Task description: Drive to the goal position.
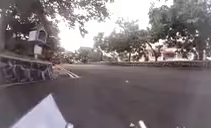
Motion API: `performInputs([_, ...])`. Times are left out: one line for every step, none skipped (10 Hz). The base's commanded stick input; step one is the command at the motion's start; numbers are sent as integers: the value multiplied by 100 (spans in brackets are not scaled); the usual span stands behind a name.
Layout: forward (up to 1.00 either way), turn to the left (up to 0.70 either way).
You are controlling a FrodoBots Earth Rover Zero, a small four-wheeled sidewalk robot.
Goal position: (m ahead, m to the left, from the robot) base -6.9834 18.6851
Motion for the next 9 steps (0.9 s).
performInputs([20, 0])
performInputs([20, 0])
performInputs([20, 0])
performInputs([20, 0])
performInputs([20, 0])
performInputs([20, 0])
performInputs([20, 0])
performInputs([20, 0])
performInputs([20, 0])
